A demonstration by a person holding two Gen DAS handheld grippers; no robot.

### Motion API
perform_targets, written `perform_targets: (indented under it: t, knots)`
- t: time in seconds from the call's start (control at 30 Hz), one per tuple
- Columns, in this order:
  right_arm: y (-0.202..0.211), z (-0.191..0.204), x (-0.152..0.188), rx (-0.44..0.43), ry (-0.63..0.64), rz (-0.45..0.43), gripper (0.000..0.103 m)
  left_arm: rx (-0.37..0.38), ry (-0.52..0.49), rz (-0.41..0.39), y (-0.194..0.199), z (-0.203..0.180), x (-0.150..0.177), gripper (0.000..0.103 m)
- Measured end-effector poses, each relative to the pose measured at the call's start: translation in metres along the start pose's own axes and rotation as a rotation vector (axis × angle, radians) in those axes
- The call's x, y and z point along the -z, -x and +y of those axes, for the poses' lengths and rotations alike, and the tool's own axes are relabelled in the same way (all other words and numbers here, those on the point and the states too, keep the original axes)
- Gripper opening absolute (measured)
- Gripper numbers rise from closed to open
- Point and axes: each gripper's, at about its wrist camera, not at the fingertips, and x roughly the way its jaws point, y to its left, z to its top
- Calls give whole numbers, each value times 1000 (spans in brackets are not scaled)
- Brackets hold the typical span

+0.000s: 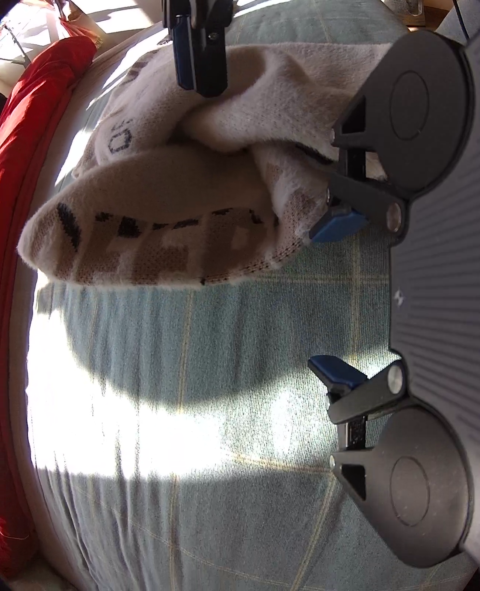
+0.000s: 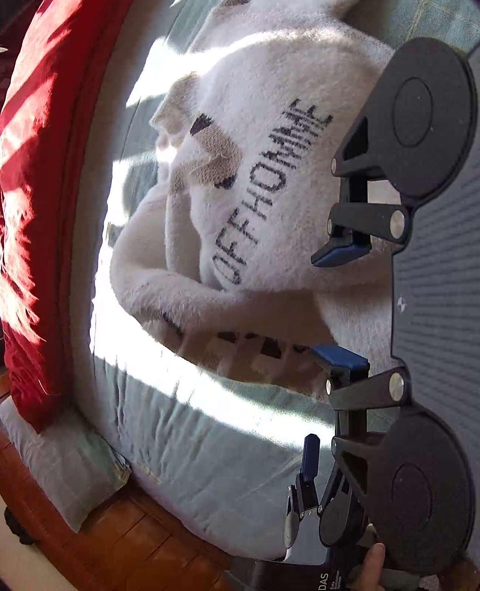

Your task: Fold clothes

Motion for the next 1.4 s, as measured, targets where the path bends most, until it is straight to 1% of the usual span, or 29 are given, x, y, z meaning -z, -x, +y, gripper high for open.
perform_targets:
  t: [0.1,0.13,0.17,0.27,0.33,0.4,0.53,0.57,0.6,0.63,0.67,0.73,0.83,0.9,1.0,1.03,1.17,1.27,1.33,1.4]
  knots:
    - [-28,48,-6,-6,162,61,52,-31,-7,-12,5,16,7,70]
    - [-38,63,-5,7,217,86,53,-37,-7,-16,6,21,9,70]
    - [-49,77,-4,23,270,112,57,-42,-7,-21,7,26,10,70]
    - [-75,106,7,91,418,181,58,-30,12,-32,8,36,12,70]
    - [-88,119,16,126,501,212,58,-21,24,-41,7,42,12,71]
    - [-99,125,23,164,545,243,58,-23,37,-49,6,45,14,71]
    - [-115,127,34,246,647,292,57,-20,76,-57,4,51,19,71]
    - [-114,125,32,237,635,301,53,-20,82,-55,3,52,20,71]
    - [-114,124,30,229,623,309,46,-21,88,-54,3,53,22,71]
    - [-113,122,28,220,610,318,23,-21,94,-52,2,55,24,71]
    - [-113,121,26,211,598,327,17,-22,99,-50,2,56,26,71]
    - [-112,118,21,189,566,344,17,-27,105,-50,2,59,30,71]
    - [-108,108,2,86,417,375,17,-17,131,-53,4,66,36,71]
    - [-106,103,-15,-11,304,378,17,-8,147,-57,6,70,40,71]
    - [-107,102,-40,-153,180,365,17,-17,167,-68,12,76,46,71]
    - [-110,104,-50,-183,157,357,17,-18,172,-72,14,78,47,71]
    - [-124,122,-90,-259,120,307,17,-38,213,-100,26,90,53,72]
    - [-136,140,-122,-309,127,264,17,-54,266,-123,35,100,58,72]
    - [-148,154,-146,-334,149,239,17,-52,305,-138,38,107,60,72]
    - [-164,163,-168,-339,158,230,17,-45,336,-151,40,112,62,72]
